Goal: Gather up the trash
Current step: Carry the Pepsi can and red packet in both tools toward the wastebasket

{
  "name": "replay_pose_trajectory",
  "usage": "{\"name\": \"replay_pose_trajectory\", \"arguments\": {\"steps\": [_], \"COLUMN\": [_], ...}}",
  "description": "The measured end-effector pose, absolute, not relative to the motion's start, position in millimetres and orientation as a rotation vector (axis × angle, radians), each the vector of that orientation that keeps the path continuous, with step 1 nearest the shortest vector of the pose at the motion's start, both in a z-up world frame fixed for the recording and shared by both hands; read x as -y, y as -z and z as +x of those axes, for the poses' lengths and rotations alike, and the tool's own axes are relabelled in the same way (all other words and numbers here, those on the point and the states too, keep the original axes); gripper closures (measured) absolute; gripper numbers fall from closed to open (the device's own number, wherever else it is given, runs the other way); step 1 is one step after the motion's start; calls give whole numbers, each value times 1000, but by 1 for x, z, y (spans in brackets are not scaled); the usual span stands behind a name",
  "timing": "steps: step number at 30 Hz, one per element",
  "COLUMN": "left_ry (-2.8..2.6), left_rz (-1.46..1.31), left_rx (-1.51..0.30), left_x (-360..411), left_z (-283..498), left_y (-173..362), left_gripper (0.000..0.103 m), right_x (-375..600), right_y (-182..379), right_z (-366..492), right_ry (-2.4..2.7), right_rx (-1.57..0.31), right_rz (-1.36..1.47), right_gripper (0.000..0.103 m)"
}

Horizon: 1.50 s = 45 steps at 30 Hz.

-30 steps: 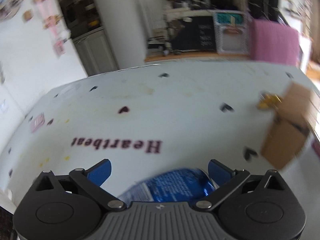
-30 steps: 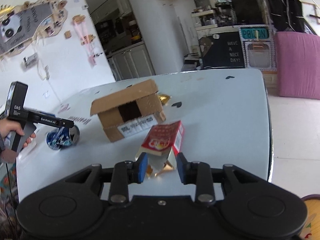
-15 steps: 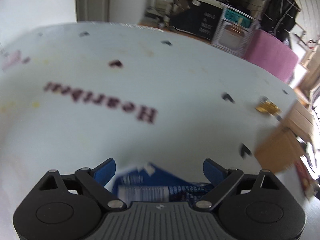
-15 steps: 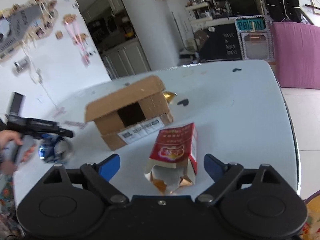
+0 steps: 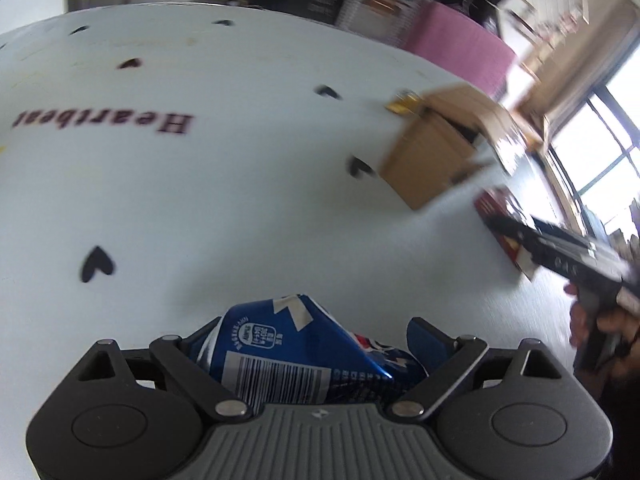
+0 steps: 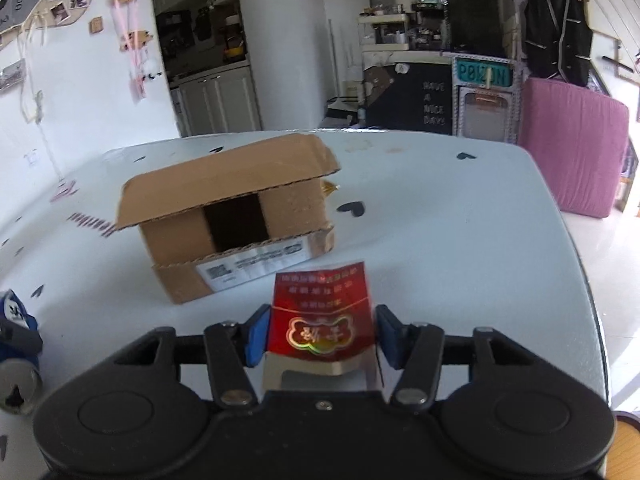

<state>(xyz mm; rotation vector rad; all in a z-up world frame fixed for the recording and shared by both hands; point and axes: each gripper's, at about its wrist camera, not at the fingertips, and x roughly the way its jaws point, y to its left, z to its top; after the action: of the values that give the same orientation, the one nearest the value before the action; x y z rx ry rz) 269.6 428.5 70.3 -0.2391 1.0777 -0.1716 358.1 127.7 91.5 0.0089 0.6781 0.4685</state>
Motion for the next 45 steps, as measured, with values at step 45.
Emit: {"name": "replay_pose_trajectory", "arguments": {"steps": [45], "left_ry": [-36], "left_rz": [-1013], "left_rx": [-812], "left_x": [-436], "left_z": [181], "left_y": [-48], "left_gripper": [31], "right_x": [-171], "right_y": [-136], "right_z": [270], "right_ry": [-955], "right_rx": [-606], "right_rz": [61], "right_gripper": [51]}}
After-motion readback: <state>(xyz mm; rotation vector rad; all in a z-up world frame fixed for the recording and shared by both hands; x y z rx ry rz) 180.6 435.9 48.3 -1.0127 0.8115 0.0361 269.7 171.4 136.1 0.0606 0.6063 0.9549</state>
